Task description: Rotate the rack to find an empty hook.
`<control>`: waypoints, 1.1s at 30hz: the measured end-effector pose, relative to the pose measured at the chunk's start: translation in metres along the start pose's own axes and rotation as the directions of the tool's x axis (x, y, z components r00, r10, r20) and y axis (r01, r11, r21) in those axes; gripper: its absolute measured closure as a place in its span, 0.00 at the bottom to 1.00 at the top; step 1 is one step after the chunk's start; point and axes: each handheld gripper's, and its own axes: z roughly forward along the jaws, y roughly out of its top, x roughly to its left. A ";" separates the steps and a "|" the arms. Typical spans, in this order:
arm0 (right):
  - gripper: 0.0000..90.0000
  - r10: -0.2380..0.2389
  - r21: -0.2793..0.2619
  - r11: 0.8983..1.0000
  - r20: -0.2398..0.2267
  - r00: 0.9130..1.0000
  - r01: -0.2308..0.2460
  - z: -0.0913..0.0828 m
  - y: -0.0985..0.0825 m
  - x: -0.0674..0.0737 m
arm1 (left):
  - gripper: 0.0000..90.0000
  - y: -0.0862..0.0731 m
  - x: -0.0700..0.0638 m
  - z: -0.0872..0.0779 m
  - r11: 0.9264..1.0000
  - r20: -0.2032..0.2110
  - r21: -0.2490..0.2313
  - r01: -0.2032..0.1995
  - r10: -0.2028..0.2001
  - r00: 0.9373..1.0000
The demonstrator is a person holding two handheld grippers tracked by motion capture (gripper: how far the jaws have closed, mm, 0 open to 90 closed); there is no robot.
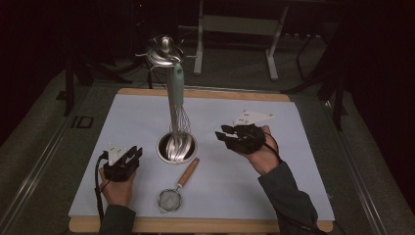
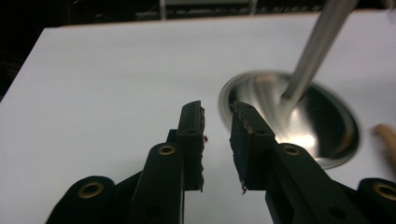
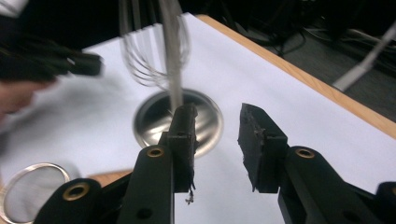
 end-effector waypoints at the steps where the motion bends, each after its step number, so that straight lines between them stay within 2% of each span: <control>1: 0.73 0.001 0.006 1.000 0.008 1.000 -0.001 0.001 -0.003 -0.001 | 0.83 0.001 0.000 -0.002 1.000 0.007 -0.014 0.014 -0.014 1.000; 4: 0.73 0.012 0.022 1.000 0.032 0.999 -0.013 0.003 -0.011 -0.003 | 0.83 0.006 0.002 -0.010 0.997 0.033 -0.072 0.042 -0.040 0.999; 10: 0.72 0.014 0.056 0.998 0.049 0.999 -0.016 0.007 -0.028 -0.002 | 0.85 0.024 -0.001 -0.025 0.982 0.077 -0.176 0.066 -0.054 0.996; 14: 0.71 0.014 0.064 0.998 0.061 0.998 -0.018 0.006 -0.038 -0.002 | 0.85 0.038 -0.008 -0.032 0.977 0.067 -0.211 0.030 -0.016 0.998; 17: 0.71 0.034 0.064 0.997 0.066 0.997 -0.038 0.005 -0.045 -0.003 | 0.85 0.046 -0.012 -0.036 0.971 0.080 -0.238 0.031 -0.012 0.997; 20: 0.71 0.046 0.077 0.996 0.077 0.996 -0.052 0.005 -0.053 -0.004 | 0.86 0.055 -0.014 -0.042 0.959 0.089 -0.279 0.042 -0.017 0.996; 25: 0.71 0.029 0.133 0.990 0.118 0.993 -0.045 0.012 -0.069 -0.004 | 0.92 0.069 -0.018 -0.050 0.949 0.088 -0.314 0.026 0.002 0.996; 33: 0.69 0.041 0.154 0.986 0.160 0.986 -0.066 0.012 -0.093 -0.005 | 1.00 0.096 -0.025 -0.060 0.916 0.123 -0.398 0.040 0.011 0.992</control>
